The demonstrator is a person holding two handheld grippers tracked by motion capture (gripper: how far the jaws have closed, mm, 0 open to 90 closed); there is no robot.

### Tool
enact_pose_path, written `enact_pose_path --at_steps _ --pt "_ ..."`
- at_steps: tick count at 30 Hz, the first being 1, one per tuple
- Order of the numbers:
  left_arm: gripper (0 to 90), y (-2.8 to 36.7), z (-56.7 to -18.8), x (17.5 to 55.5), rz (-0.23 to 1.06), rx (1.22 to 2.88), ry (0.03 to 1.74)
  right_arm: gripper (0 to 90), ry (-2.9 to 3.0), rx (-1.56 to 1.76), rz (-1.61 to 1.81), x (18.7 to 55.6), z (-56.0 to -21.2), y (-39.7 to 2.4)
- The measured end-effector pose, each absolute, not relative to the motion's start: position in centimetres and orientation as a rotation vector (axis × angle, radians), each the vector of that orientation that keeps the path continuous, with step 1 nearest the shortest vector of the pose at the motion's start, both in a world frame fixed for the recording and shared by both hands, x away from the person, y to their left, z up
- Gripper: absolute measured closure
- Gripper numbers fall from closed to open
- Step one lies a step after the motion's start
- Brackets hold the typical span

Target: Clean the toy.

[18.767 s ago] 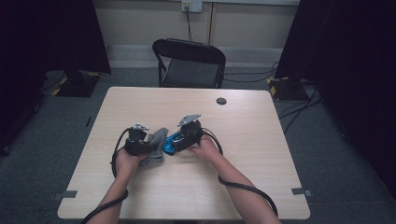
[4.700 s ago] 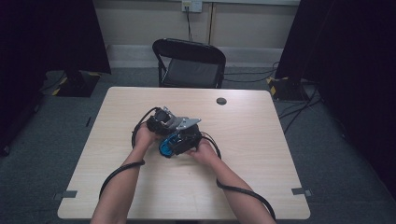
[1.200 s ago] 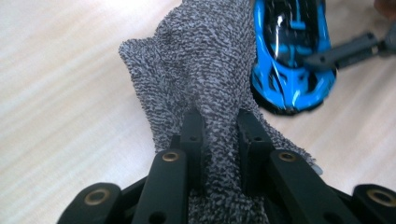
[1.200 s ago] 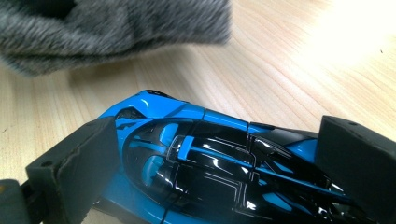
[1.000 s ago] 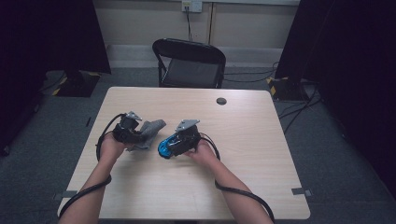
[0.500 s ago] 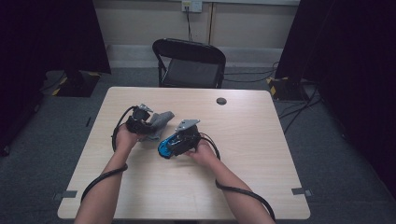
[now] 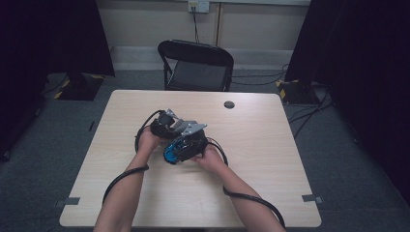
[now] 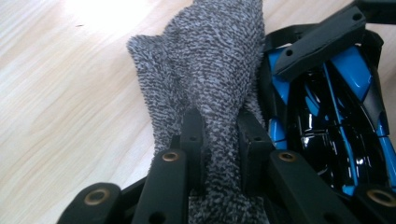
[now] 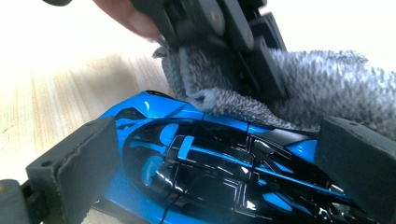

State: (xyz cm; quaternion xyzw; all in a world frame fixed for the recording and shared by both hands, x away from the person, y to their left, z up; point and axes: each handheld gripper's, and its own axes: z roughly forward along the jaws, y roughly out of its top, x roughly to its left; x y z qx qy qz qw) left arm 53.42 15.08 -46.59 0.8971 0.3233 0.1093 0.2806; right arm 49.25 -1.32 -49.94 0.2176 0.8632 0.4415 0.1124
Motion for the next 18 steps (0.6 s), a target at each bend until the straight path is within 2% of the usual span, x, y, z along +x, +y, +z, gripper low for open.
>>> enact_pose_path --at_steps 18 --pt "76.1 15.55 -46.7 53.01 0.261 2.403 0.859 0.0 2.526 0.637 1.302 49.22 -50.0 -1.3"
